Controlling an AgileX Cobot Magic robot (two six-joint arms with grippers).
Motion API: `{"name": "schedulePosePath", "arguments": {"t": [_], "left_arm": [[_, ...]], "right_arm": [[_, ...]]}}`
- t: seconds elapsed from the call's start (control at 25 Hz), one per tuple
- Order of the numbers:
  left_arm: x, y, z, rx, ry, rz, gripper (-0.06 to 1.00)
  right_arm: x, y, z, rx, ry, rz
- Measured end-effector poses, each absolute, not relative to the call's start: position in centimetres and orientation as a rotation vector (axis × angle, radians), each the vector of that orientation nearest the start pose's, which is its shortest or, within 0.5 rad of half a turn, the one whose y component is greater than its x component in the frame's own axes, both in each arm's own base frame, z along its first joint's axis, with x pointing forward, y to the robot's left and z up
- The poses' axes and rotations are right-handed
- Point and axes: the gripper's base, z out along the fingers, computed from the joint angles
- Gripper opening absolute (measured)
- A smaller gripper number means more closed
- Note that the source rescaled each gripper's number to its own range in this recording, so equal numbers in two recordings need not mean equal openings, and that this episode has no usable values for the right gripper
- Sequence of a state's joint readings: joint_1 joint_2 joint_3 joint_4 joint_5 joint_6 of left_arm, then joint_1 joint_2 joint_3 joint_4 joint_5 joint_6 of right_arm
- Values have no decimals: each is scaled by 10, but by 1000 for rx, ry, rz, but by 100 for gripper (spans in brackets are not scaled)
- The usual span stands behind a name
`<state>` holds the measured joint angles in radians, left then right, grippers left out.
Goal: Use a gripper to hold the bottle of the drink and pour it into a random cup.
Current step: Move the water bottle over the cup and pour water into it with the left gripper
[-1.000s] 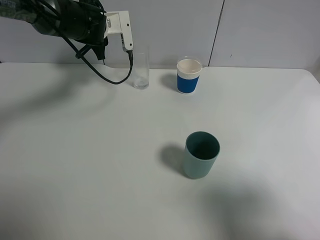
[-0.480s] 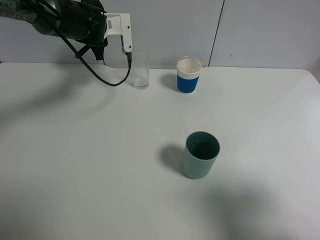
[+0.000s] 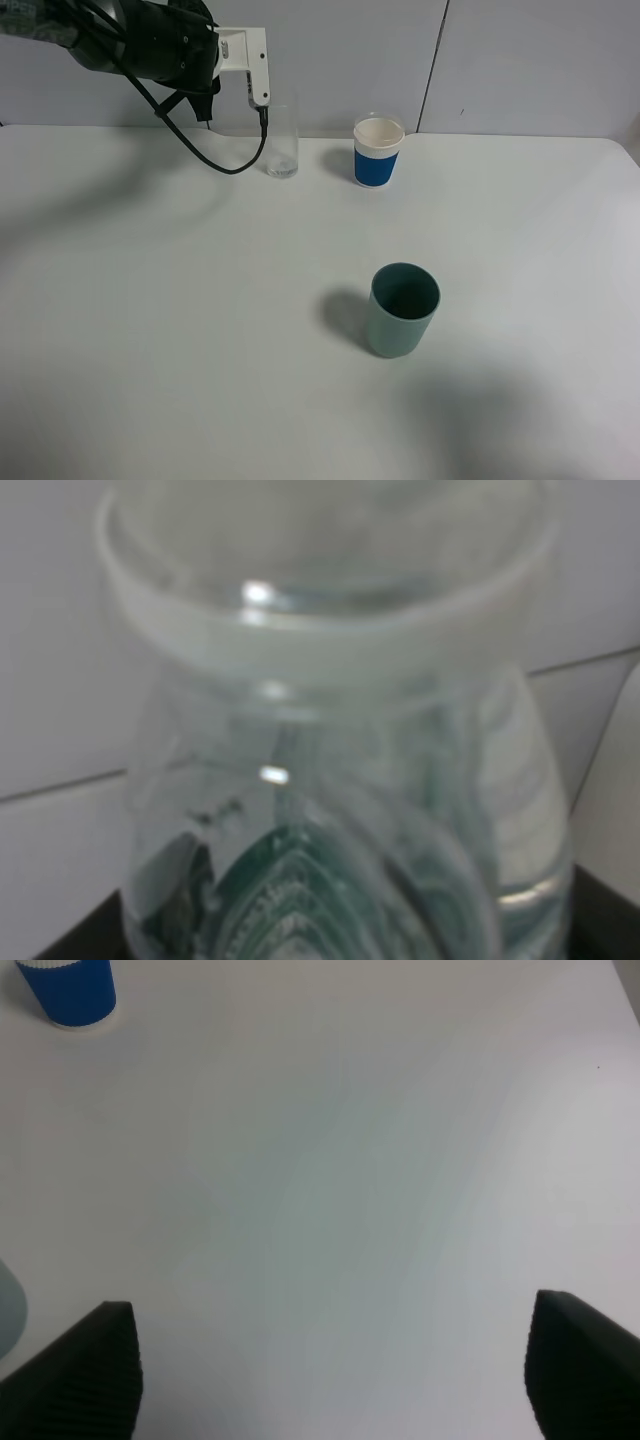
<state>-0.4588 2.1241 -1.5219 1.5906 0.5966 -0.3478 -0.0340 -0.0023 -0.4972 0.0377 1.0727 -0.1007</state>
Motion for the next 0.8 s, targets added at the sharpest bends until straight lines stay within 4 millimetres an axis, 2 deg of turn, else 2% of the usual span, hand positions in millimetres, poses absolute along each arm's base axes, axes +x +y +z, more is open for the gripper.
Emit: {"name": "schedulePosePath", "arguments": {"t": [0.8], "left_arm": [[448,-165,204,1375,1672,1148,3]], "right_arm": [[-5,3,276,-71,2055,-38]]}}
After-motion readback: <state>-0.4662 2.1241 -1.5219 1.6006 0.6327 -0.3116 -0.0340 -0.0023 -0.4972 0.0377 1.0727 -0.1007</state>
